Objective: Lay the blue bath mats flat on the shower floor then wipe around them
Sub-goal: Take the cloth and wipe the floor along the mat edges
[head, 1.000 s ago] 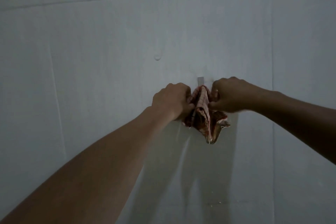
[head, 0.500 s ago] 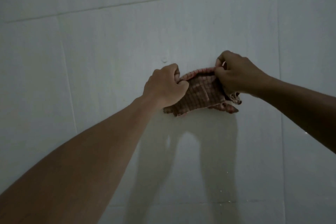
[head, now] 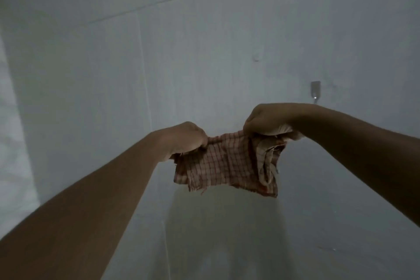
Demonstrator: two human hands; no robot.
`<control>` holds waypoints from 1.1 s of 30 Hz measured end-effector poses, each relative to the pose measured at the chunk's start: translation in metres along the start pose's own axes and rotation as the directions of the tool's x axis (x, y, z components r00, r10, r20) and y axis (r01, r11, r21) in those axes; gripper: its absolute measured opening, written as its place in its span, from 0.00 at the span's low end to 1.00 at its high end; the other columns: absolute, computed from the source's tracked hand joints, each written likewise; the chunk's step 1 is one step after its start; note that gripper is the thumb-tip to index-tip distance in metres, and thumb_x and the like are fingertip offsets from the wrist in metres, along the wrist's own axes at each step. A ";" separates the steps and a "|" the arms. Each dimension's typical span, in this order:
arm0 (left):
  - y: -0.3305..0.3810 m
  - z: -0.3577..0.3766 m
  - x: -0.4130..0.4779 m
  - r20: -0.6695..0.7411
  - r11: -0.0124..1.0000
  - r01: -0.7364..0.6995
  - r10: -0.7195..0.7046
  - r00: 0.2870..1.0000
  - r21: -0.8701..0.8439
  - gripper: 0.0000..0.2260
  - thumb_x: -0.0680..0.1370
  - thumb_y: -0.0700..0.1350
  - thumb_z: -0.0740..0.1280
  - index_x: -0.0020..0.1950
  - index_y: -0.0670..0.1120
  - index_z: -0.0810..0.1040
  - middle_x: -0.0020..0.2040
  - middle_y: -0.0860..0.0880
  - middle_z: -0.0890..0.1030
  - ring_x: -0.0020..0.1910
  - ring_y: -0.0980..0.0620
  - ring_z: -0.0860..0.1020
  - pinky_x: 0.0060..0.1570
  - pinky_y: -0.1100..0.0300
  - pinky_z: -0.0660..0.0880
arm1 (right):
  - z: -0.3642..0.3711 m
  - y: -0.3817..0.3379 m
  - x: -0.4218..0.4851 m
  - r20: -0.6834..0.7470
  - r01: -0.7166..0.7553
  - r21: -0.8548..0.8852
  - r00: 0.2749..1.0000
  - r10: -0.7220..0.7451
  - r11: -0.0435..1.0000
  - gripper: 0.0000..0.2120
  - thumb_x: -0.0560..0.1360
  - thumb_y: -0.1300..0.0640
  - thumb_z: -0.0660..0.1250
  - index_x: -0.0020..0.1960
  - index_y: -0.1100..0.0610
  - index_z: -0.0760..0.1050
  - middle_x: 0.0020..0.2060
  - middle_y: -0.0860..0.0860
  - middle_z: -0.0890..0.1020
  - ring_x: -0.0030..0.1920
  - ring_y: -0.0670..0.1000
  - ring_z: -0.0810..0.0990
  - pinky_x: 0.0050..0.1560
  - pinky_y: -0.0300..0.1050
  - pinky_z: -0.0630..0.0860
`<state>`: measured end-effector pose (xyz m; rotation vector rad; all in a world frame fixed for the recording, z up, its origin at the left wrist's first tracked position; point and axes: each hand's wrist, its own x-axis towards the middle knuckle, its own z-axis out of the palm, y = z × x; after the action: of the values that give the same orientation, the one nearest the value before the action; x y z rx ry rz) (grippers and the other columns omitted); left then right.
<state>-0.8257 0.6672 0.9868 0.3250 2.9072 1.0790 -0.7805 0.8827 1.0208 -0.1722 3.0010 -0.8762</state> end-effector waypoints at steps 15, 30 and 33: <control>-0.149 -0.077 -0.142 -0.349 0.887 0.377 -0.454 0.820 -0.266 0.09 0.78 0.37 0.62 0.55 0.40 0.80 0.50 0.41 0.83 0.47 0.42 0.82 0.46 0.50 0.82 | 0.180 -0.152 0.057 0.164 0.394 0.343 0.869 -0.467 0.853 0.10 0.78 0.60 0.60 0.47 0.64 0.78 0.43 0.60 0.82 0.39 0.57 0.82 0.39 0.50 0.79; -0.302 -0.165 -0.339 -0.195 0.745 0.603 -0.661 0.724 -0.285 0.15 0.80 0.44 0.60 0.63 0.41 0.78 0.62 0.40 0.81 0.61 0.38 0.80 0.64 0.43 0.76 | 0.352 -0.375 -0.004 0.513 0.708 0.480 0.252 -0.821 0.518 0.16 0.78 0.61 0.59 0.36 0.54 0.81 0.33 0.48 0.82 0.36 0.48 0.81 0.41 0.43 0.77; -0.329 -0.179 -0.364 -0.233 0.739 0.575 -0.664 0.710 -0.351 0.14 0.81 0.45 0.61 0.61 0.41 0.79 0.57 0.42 0.81 0.55 0.44 0.80 0.54 0.50 0.77 | 0.381 -0.407 -0.008 0.514 0.706 0.499 0.226 -0.827 0.503 0.14 0.77 0.62 0.60 0.39 0.56 0.82 0.38 0.51 0.84 0.43 0.53 0.83 0.51 0.51 0.81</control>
<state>-0.5474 0.2354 0.8912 -0.8977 2.6983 1.4327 -0.7156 0.3387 0.9182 -1.7027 1.9064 -0.7573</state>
